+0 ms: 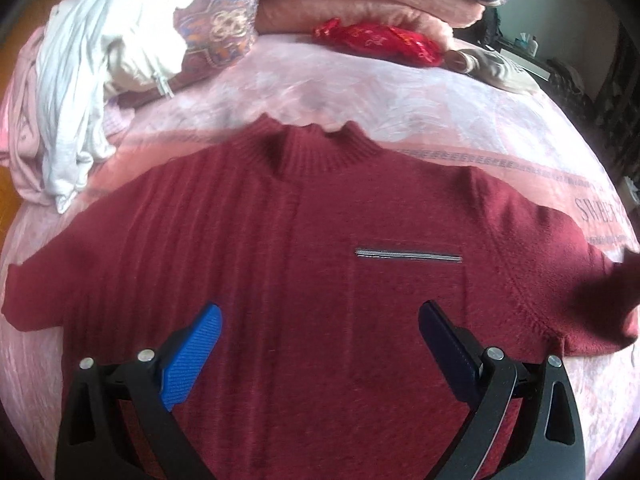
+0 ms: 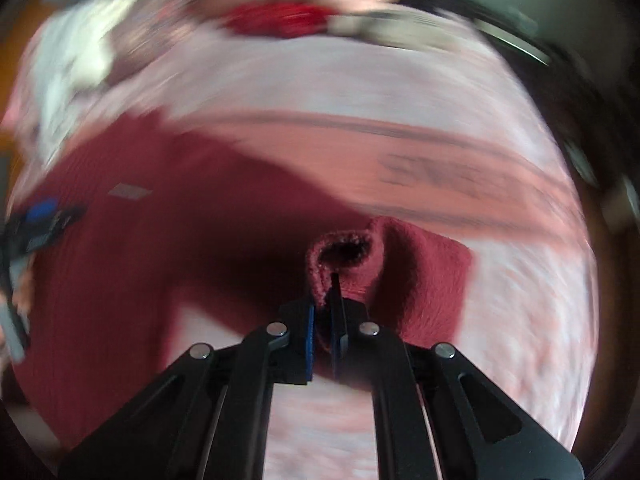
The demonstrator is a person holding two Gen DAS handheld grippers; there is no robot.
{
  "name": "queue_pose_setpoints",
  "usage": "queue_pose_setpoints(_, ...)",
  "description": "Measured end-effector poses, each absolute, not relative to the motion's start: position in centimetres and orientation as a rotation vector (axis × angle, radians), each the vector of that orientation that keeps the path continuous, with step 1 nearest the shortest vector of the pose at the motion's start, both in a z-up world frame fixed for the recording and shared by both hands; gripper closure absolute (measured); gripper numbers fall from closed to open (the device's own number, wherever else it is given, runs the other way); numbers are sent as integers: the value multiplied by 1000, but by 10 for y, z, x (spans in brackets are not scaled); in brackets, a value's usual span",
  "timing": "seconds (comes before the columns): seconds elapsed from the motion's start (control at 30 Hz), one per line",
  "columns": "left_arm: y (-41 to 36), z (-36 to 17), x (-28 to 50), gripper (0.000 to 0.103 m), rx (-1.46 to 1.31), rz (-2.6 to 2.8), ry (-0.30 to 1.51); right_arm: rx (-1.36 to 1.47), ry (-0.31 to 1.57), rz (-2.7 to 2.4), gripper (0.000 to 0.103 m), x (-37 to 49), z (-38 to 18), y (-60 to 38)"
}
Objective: Fold small clothes
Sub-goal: 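Carry the cuff across the sweater body with the right tool and release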
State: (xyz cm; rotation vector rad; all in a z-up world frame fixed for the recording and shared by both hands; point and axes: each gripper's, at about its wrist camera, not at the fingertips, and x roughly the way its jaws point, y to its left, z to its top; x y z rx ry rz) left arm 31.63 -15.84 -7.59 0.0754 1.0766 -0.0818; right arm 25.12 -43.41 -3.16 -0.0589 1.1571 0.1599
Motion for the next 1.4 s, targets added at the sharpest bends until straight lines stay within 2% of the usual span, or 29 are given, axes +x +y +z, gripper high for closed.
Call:
queue_pose_setpoints(0.23, -129, -74, 323, 4, 31, -72, 1083, -99, 1185, 379, 97, 282, -51, -330)
queue_pose_setpoints(0.27, -127, -74, 323, 4, 26, -72, 1085, -95, 1209, 399, 93, 285, -57, -323)
queue_pose_setpoints(0.33, -126, -74, 322, 4, 20, -82, 1086, -66, 1251, 448, 76, 288, -67, -315)
queue_pose_setpoints(0.4, -127, -75, 320, 4, 16, -98, 1088, 0, 1245, 471, 64, 286, -63, -322)
queue_pose_setpoints(0.53, -145, -78, 315, 4, -4, -173, 1109, 193, 1155, 534, 60, 279, -33, -356)
queue_pose_setpoints(0.6, -160, -81, 310, 4, -20, -227, 1130, 290, 1090, 582, 48, 270, -14, -379)
queue_pose_setpoints(0.77, -205, -90, 299, 4, -29, -324, 1182, 337, 1008, 560, 48, 259, 4, -412)
queue_pose_setpoints(1.03, -244, -120, 297, 4, -20, -302, 1264, 322, 1081, 482, 49, 244, -36, -440)
queue_pose_setpoints(1.2, -261, -122, 292, 5, -5, -322, 1230, 346, 1082, 443, 50, 240, -44, -461)
queue_pose_setpoints(1.3, -269, -117, 289, 29, -32, -370, 1212, 364, 1091, 413, 54, 241, -49, -471)
queue_pose_setpoints(1.33, -271, -116, 289, 40, -26, -368, 1206, 369, 1093, 406, 56, 240, -51, -474)
queue_pose_setpoints(1.37, -272, -116, 290, 61, -24, -371, 1201, 374, 1094, 400, 57, 240, -53, -476)
queue_pose_setpoints(1.4, -271, -116, 291, 68, -51, -405, 1199, 382, 1095, 394, 59, 240, -54, -478)
